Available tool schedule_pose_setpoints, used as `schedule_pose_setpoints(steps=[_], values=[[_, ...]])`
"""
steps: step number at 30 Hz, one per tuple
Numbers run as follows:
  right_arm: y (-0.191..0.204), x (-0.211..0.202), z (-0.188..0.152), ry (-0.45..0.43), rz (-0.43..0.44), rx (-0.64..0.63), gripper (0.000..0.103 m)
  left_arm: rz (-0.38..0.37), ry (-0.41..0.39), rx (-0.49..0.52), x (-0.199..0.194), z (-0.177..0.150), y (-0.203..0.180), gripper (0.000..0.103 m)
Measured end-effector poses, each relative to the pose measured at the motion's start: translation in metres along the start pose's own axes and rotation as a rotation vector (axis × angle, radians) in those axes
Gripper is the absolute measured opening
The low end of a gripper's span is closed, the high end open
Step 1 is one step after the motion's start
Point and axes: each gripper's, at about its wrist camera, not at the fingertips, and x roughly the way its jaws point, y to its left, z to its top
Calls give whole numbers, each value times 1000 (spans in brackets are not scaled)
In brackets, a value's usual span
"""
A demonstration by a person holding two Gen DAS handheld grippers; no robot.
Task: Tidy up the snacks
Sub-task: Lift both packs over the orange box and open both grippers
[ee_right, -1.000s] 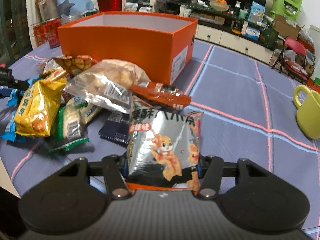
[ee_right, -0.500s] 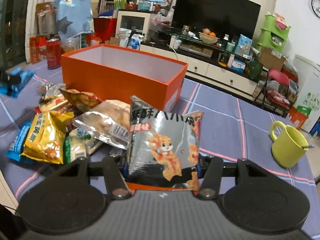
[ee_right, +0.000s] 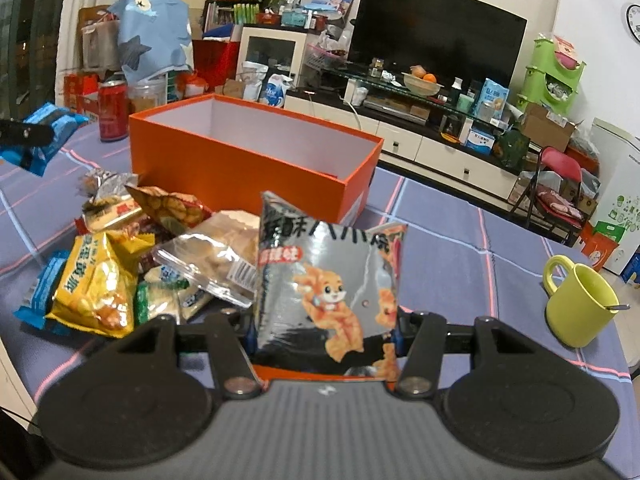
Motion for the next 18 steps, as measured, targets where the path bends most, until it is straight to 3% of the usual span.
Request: schedule_pose_setpoints(steps=[18], values=[[10, -13, 22, -34, 24, 52, 55, -12, 54, 40, 5, 8, -5, 18]])
